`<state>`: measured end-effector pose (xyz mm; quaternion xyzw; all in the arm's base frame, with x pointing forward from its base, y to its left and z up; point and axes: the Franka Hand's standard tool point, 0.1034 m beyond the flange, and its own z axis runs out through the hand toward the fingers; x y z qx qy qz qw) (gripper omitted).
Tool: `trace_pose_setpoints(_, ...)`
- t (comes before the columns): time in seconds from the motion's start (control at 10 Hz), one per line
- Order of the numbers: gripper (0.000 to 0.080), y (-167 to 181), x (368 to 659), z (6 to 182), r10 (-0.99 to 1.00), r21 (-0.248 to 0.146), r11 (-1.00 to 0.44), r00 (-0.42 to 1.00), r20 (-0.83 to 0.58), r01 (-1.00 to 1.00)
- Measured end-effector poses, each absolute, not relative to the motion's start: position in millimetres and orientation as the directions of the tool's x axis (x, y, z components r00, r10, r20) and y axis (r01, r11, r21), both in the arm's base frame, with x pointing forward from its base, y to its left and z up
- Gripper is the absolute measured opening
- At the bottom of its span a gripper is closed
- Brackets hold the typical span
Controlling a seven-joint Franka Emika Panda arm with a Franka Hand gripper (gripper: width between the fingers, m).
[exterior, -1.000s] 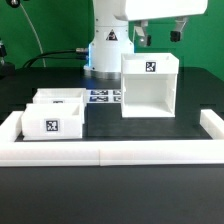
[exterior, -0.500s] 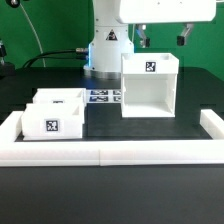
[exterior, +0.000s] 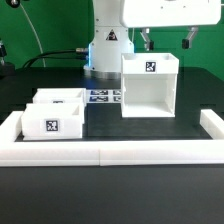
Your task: Assemble drawer
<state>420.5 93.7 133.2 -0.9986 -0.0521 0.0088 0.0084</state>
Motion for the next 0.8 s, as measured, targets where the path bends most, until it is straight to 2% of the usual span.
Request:
trace_pose_setpoints(0.1,0.065,93.8,414.6,126.5,-0.015,-0.08,-0.997,1.0,-0.018,-0.016)
trace_pose_setpoints(0.4,0.065,98.8,404.5,107.0,-0.056,-0.088,-0.995,0.998,-0.017,-0.057)
trace_pose_setpoints(0.7,0.065,101.0,401.7,97.4,-0.05,-0.084,-0.995,0.998,-0.025,-0.052)
trace_pose_setpoints(0.8,0.0533,101.4,402.9,97.6,-0.05,-0.085,-0.995,0.998,-0.024,-0.052)
